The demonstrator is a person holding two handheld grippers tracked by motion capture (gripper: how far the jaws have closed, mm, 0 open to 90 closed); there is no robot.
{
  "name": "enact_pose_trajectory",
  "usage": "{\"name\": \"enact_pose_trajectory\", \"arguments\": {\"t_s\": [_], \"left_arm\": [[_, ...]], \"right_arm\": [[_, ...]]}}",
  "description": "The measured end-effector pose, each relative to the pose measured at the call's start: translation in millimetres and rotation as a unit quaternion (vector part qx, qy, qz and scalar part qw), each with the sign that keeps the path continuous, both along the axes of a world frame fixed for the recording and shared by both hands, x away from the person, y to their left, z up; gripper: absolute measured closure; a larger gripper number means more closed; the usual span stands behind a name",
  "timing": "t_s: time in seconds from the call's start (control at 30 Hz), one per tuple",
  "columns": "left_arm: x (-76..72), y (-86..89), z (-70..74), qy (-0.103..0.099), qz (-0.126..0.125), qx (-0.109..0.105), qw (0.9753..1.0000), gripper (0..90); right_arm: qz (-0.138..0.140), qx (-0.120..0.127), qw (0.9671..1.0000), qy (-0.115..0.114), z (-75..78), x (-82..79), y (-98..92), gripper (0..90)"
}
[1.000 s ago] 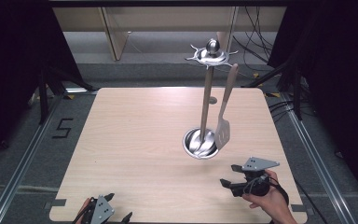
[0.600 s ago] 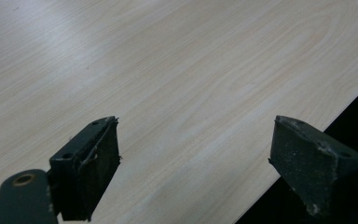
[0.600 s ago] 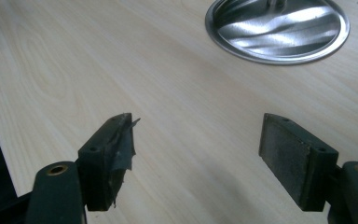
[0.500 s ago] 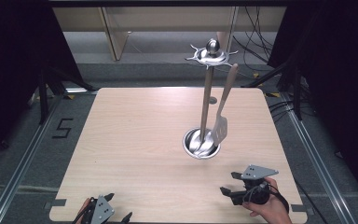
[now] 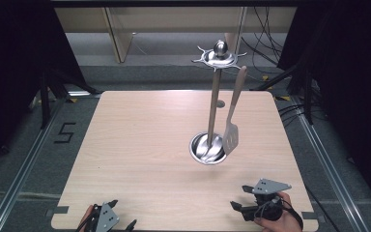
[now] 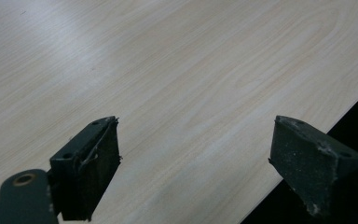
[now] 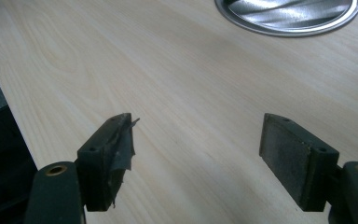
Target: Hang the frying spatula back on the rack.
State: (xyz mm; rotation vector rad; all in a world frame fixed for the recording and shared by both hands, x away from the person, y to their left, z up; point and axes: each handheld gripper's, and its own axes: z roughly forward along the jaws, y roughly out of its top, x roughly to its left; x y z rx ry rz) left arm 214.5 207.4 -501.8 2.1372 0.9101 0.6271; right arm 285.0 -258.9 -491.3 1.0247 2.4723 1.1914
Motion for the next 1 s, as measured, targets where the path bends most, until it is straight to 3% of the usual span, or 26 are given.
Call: {"name": "enact_pose_trajectory", "arguments": {"t_s": [0.07, 0.13, 0.3, 0.33, 0.37, 0.4, 0.5, 0.53, 0.6, 0.73, 0.8, 0.87, 0.93, 0.97, 1.0], "left_arm": [[0.5, 0.7, 0.2, -0.001, 0.0, 0.009, 1.0, 14.9], [0.2, -0.4, -1.9, -0.005, 0.003, -0.004, 1.0, 14.9], [-0.2, -0.4, -1.1, -0.003, 0.003, -0.002, 1.0, 14.9], [0.9, 1.1, -0.7, -0.001, -0.004, 0.018, 0.9998, 14.9], [0.9, 1.1, -0.7, -0.001, -0.004, 0.018, 0.9998, 14.9], [0.0, -0.9, -2.1, -0.009, -0.004, 0.002, 0.9999, 14.9], [-0.4, -1.1, -1.4, -0.001, -0.003, -0.002, 1.0, 14.9], [0.8, 0.8, -0.5, 0.001, -0.005, 0.015, 0.9999, 14.9], [1.2, 0.7, -2.0, -0.006, 0.002, 0.012, 0.9999, 14.9], [1.0, 0.7, -2.1, -0.005, -0.001, 0.006, 1.0, 14.9], [1.3, 0.4, -1.9, -0.008, 0.002, 0.018, 0.9998, 14.9], [0.6, -0.3, -2.2, -0.005, -0.008, 0.0, 1.0, 14.9], [-0.2, 0.0, -1.0, -0.002, -0.01, 0.0, 0.9999, 14.9], [0.4, -0.2, -1.8, -0.011, -0.012, 0.0, 0.9999, 14.9], [-1.0, -2.2, -0.9, -0.003, -0.008, -0.013, 0.9999, 14.8]], "right_arm": [[0.006, -0.002, 1.0, -0.001, -0.2, 0.1, -1.0, 27.1], [-0.003, -0.004, 1.0, -0.004, -1.1, -3.2, -3.2, 27.2], [-0.009, -0.009, 0.9999, -0.003, -1.9, -7.9, -5.4, 27.1], [-0.002, -0.012, 0.9999, -0.003, -3.0, -8.5, -6.7, 26.8], [-0.002, -0.012, 0.9999, -0.003, -3.0, -8.5, -6.7, 26.8], [-0.006, -0.016, 0.9998, 0.0, -4.5, -9.9, -8.2, 26.7], [-0.002, -0.023, 0.9997, -0.002, -5.4, -10.9, -9.1, 26.7], [-0.008, -0.031, 0.9995, 0.0, -5.1, -13.5, -9.4, 26.5], [-0.006, -0.036, 0.9993, -0.01, -5.5, -14.4, -9.9, 26.5], [-0.01, -0.035, 0.9993, -0.003, -6.3, -16.9, -10.3, 26.4], [-0.013, -0.034, 0.9993, -0.001, -6.7, -17.2, -10.4, 26.5], [-0.011, -0.034, 0.9993, -0.007, -6.4, -15.7, -12.0, 26.4], [-0.016, -0.032, 0.9994, 0.0, -6.1, -16.8, -11.7, 26.4], [-0.011, -0.035, 0.9993, -0.006, -6.2, -14.6, -13.7, 26.5], [-0.012, -0.033, 0.9994, -0.006, -6.7, -14.4, -13.8, 26.4]]}}
